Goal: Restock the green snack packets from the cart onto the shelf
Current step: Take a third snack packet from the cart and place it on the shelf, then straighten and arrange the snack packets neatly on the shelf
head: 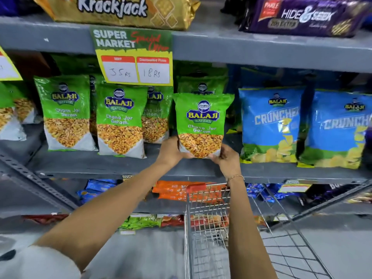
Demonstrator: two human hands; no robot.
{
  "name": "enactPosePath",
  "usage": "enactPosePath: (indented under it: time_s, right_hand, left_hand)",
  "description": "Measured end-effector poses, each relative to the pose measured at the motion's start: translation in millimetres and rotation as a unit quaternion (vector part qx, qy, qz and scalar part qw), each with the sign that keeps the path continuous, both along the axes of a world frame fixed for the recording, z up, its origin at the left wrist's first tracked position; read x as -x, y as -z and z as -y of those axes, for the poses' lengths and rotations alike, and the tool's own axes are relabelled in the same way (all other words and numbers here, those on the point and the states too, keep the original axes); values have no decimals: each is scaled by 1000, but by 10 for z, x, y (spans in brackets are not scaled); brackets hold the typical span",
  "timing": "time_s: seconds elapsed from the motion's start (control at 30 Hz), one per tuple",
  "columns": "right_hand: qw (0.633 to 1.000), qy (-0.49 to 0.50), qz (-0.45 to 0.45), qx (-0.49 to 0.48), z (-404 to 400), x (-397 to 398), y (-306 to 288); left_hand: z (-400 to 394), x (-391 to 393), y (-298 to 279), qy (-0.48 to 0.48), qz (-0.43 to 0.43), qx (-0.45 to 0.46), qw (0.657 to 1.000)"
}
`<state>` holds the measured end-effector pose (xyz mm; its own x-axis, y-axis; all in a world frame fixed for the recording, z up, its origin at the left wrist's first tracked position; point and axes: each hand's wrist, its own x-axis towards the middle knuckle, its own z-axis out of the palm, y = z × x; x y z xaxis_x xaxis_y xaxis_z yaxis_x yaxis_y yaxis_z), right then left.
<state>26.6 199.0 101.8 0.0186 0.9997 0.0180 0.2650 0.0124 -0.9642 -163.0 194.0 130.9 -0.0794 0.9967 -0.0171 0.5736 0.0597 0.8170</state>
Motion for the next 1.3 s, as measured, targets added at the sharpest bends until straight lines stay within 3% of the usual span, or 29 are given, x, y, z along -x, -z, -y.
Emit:
enactPosePath:
  time_s: [0.17, 0.23, 0.3, 0.37, 0.43, 0.53, 0.67, 1.0, 1.17, 1.23, 1.3]
  right_hand:
    - [999, -24, -12, 23, -89, -68, -15]
    - [994, 39, -102, 9, -102, -48, -154]
    - [976, 150, -112, -110, -151, -21, -413]
    - [945, 202, -44, -253, -246, 39, -779]
    - [920, 159, 89, -348, -375, 191, -1129]
    - [906, 62, 276, -313, -558, 487, -1381]
    - [877, 13, 396, -271, -767, 638, -1368]
    - [886, 29, 355, -296, -834, 660, -1531]
    - [897, 55, 318, -302, -667, 569, -1408]
    - [900, 147, 249, -325, -504, 426, -1255]
    - [913, 223, 112, -322, -319, 254, -909]
  left_hand:
    - [-57, -90, 58, -22, 3, 12, 1000]
    - [-68, -91, 94, -17, 9, 11, 1000]
    - [-53, -77, 92, -2, 4, -1, 1000]
    - [-57, -50, 114, 12, -2, 0, 1000]
    - [-66, -3, 156, 19, -49, 18, 998]
    - [-35, 46, 198, 11, -85, 34, 996]
    - [-30, 46, 164, 7, -88, 20, 996]
    - [-49, 68, 214, -9, -46, 14, 999]
    - [-57, 121, 150, 25, -43, 59, 997]
    - [-43, 152, -37, 7, 30, 8, 999]
    - [-84, 152, -353, -53, 19, -120, 991]
